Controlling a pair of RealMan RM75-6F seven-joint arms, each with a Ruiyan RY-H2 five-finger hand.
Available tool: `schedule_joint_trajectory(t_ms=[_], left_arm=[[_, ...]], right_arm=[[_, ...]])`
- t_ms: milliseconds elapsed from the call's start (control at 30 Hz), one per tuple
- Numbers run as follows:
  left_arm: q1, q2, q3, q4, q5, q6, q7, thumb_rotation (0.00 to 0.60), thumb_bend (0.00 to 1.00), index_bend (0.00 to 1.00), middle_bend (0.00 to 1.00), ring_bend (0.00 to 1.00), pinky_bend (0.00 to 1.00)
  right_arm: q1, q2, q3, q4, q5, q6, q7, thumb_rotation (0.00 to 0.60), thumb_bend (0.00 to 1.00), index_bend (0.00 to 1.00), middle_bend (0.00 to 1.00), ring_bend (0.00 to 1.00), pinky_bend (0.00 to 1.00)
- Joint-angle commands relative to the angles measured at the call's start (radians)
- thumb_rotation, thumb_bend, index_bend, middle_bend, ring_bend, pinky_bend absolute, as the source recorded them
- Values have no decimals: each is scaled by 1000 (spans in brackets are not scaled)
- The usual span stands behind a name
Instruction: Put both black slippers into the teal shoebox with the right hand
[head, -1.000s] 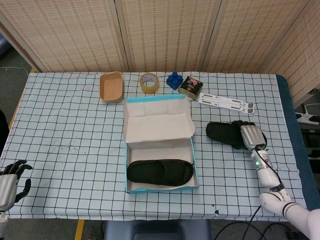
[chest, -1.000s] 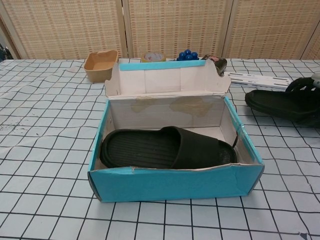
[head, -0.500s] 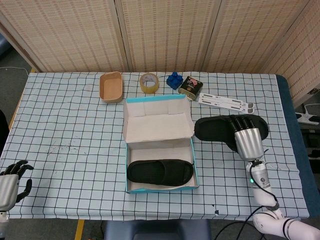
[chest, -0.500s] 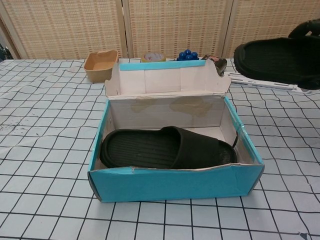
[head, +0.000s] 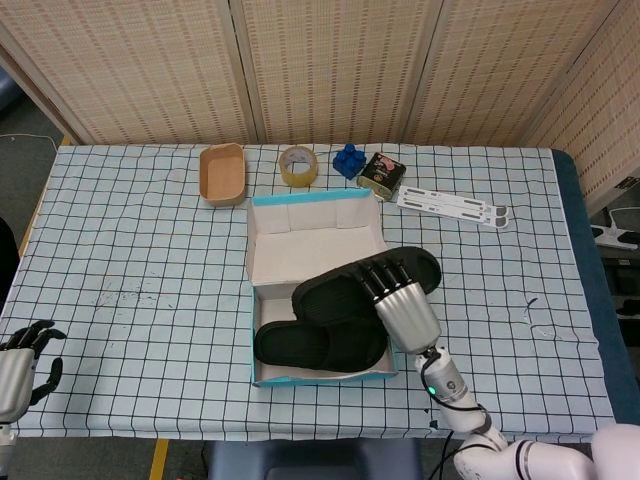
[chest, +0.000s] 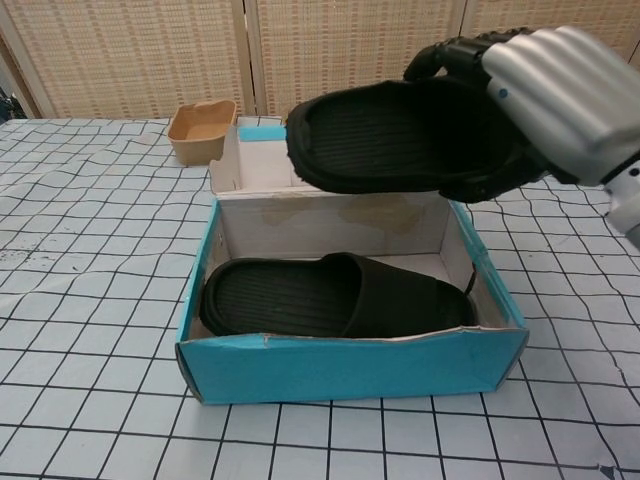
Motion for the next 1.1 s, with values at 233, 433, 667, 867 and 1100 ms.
schedule_joint_trajectory(t_ms=[233, 433, 667, 867, 1100], left_arm=[[3, 8, 3, 0, 10, 4, -24, 600, 490, 350, 219, 244, 479], [5, 11, 4, 1, 18, 8, -36, 600, 490, 350, 219, 244, 479], [3, 12, 4, 0, 17, 3, -37, 600, 490, 350, 219, 244, 479], [2, 12, 4, 1, 16, 2, -39, 600, 489, 350, 219, 244, 479], [2, 14, 4, 2, 17, 0, -45, 600, 490, 350, 219, 244, 480]], right_arm=[[105, -222, 72, 107, 33, -95, -117, 600, 106, 555, 491, 418, 511], [140, -317, 91, 214, 44, -107, -124, 600, 106, 555, 491, 418, 511], [183, -399, 115, 381, 64, -127, -67, 600, 106, 557, 494, 418, 511], [207, -453, 125, 500, 96, -156, -21, 600, 106, 557, 495, 418, 511], [202, -484, 81, 582, 96, -167, 20, 600, 106, 557, 495, 419, 511]])
